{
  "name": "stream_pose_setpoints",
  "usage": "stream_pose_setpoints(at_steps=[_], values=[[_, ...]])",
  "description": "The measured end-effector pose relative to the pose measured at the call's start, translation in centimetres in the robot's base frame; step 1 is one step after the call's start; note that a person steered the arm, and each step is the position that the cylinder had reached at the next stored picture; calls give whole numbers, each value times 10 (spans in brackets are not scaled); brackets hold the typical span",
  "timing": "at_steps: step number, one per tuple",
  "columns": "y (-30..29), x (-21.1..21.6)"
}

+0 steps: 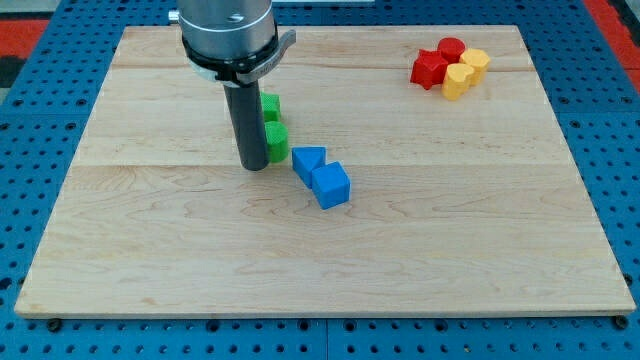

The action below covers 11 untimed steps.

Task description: Move your arm upwards

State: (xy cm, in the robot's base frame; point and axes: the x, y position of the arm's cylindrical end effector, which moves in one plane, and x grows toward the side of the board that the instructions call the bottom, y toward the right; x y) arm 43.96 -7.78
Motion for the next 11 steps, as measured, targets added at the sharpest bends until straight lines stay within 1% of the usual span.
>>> stream_pose_setpoints(at_steps=[1, 2, 3, 4, 5, 6, 7, 8, 9, 10, 11], values=[[-1, 8], [9, 44], [24, 90], [28, 119], [31, 135], [41, 177], [41, 179], [77, 179], [140, 178], [182, 153], [186, 68]])
